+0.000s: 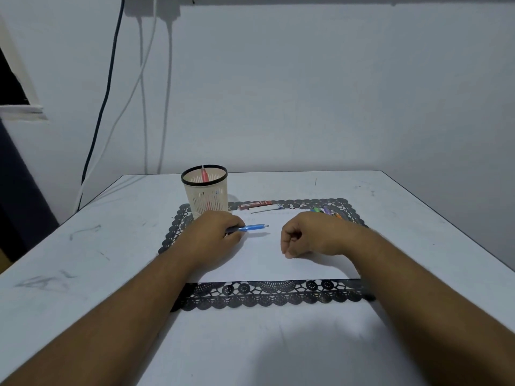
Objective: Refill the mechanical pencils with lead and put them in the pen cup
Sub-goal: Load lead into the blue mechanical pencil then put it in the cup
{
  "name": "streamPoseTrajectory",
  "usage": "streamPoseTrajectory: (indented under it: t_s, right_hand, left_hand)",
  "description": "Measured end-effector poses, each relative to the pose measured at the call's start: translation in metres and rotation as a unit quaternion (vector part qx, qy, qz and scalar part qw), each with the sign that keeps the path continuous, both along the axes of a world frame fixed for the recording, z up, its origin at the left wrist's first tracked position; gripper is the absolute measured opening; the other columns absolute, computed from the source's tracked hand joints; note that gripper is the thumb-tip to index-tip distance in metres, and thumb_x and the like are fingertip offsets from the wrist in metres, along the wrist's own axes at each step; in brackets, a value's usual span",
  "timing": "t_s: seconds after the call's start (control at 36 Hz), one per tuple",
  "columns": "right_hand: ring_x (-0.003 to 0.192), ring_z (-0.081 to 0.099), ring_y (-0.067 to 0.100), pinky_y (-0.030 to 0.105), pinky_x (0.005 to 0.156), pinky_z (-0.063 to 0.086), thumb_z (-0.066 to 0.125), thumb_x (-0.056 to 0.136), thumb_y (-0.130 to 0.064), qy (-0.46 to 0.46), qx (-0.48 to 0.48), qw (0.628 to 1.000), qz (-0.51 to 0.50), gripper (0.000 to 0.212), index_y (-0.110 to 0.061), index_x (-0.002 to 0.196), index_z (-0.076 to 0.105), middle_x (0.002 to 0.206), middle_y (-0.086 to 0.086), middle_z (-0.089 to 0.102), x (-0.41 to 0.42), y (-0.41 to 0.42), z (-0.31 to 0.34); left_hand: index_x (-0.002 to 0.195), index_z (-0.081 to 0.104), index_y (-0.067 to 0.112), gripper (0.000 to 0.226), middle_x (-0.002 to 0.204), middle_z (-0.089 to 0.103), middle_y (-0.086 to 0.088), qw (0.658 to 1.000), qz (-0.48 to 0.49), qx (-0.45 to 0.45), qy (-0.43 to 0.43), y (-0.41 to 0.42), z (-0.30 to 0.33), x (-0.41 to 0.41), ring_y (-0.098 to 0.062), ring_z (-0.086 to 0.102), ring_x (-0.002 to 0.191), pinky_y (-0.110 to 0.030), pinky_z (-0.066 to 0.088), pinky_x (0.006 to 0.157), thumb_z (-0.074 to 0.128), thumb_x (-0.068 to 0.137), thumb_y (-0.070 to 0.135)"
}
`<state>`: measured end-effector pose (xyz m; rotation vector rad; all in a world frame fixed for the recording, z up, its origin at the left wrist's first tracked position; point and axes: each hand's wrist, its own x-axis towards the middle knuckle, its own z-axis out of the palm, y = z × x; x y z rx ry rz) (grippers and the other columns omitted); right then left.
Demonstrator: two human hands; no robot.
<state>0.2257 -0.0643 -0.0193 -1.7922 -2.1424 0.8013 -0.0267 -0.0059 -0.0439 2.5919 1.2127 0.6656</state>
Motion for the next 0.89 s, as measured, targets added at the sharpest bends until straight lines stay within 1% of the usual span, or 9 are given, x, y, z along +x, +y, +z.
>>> streamPoseTrajectory:
  t_s: [0.08, 0.19, 0.33, 0.44, 0.56, 0.61, 0.69, 0.81, 0.89]
  right_hand:
    - [0.067, 0.059, -0.001, 0.019, 0.063, 0.041, 0.076, 0.090, -0.014, -0.021, 0.042, 0.999, -0.027, 0.007, -0.020, 0.092, 0.076, 0.071, -0.015, 0.066, -0.003, 0.004, -0.002]
    - [0.077, 0.060, 0.004, 0.024, 0.069, 0.042, 0.077, 0.088, -0.014, 0.006, 0.129, 0.990, -0.049, 0.007, -0.020, 0.090, 0.075, 0.084, -0.011, 0.069, -0.009, 0.018, -0.009]
    - [0.069, 0.056, 0.004, 0.023, 0.064, 0.045, 0.077, 0.088, -0.011, 0.098, 0.162, 0.980, -0.060, 0.014, -0.024, 0.086, 0.070, 0.083, -0.005, 0.068, -0.017, 0.032, -0.025]
    - [0.076, 0.059, 0.006, 0.020, 0.066, 0.046, 0.072, 0.094, -0.017, 0.122, 0.152, 0.979, -0.059, 0.012, -0.029, 0.090, 0.071, 0.086, -0.007, 0.067, -0.016, 0.033, -0.032]
    - [0.078, 0.059, 0.011, 0.022, 0.073, 0.049, 0.066, 0.097, -0.007, 0.242, 0.149, 0.952, -0.117, 0.019, -0.024, 0.091, 0.073, 0.083, 0.000, 0.066, -0.003, 0.028, -0.031]
    - [0.080, 0.064, 0.008, 0.014, 0.070, 0.050, 0.065, 0.097, -0.004, 0.244, 0.152, 0.950, -0.126, 0.019, -0.021, 0.093, 0.073, 0.086, 0.006, 0.071, 0.004, 0.022, -0.027]
    - [0.064, 0.060, -0.001, 0.007, 0.062, 0.045, 0.069, 0.095, -0.005, 0.223, 0.138, 0.958, -0.115, 0.009, -0.012, 0.093, 0.075, 0.083, 0.004, 0.071, 0.010, 0.013, -0.018]
    - [0.063, 0.061, -0.002, 0.010, 0.062, 0.048, 0.068, 0.091, 0.006, 0.266, 0.084, 0.955, -0.105, 0.006, 0.007, 0.095, 0.072, 0.077, 0.005, 0.068, 0.008, 0.008, -0.017]
    - [0.069, 0.065, 0.004, 0.014, 0.068, 0.052, 0.073, 0.089, 0.004, 0.265, 0.028, 0.960, -0.084, 0.003, 0.002, 0.091, 0.075, 0.074, 0.001, 0.070, 0.005, 0.007, -0.017]
  left_hand:
    - [0.087, 0.072, 0.017, 0.034, 0.078, 0.067, 0.000, 1.000, -0.005, -0.003, 0.000, -0.001, 0.000, 0.001, -0.017, 0.060, 0.076, -0.047, 0.050, 0.069, 0.046, 0.088, 0.039]
    - [0.091, 0.075, 0.019, 0.033, 0.079, 0.065, 0.003, 1.000, -0.018, -0.003, 0.007, 0.000, -0.003, 0.003, -0.013, 0.057, 0.077, -0.044, 0.049, 0.070, 0.045, 0.087, 0.033]
    - [0.115, 0.077, 0.027, 0.029, 0.092, 0.058, 0.017, 0.998, -0.066, -0.004, 0.011, 0.001, -0.005, 0.004, 0.003, 0.054, 0.090, -0.021, 0.043, 0.076, 0.056, 0.095, 0.026]
    - [0.119, 0.075, 0.029, 0.026, 0.097, 0.057, 0.017, 0.996, -0.079, 0.007, 0.026, 0.005, -0.009, 0.003, 0.001, 0.054, 0.093, -0.023, 0.043, 0.078, 0.059, 0.098, 0.024]
    - [0.117, 0.074, 0.030, 0.022, 0.099, 0.059, 0.018, 0.997, -0.077, 0.008, 0.031, 0.009, -0.012, 0.003, 0.003, 0.054, 0.093, -0.021, 0.043, 0.078, 0.061, 0.099, 0.027]
    - [0.114, 0.073, 0.031, 0.019, 0.098, 0.060, 0.019, 0.997, -0.076, 0.007, 0.027, 0.008, -0.013, 0.002, 0.004, 0.054, 0.092, -0.020, 0.042, 0.077, 0.063, 0.098, 0.027]
    - [0.107, 0.072, 0.033, 0.015, 0.095, 0.061, 0.020, 0.998, -0.069, 0.004, 0.014, 0.005, -0.013, 0.002, 0.003, 0.055, 0.089, -0.021, 0.044, 0.075, 0.064, 0.097, 0.027]
    - [0.107, 0.071, 0.033, 0.013, 0.096, 0.061, 0.018, 0.998, -0.067, 0.006, 0.016, 0.003, -0.012, 0.005, 0.001, 0.055, 0.088, -0.022, 0.047, 0.076, 0.065, 0.097, 0.028]
    - [0.105, 0.071, 0.032, 0.011, 0.093, 0.060, 0.019, 0.998, -0.068, 0.009, 0.013, 0.003, -0.012, 0.005, 0.002, 0.055, 0.087, -0.020, 0.045, 0.074, 0.066, 0.096, 0.028]
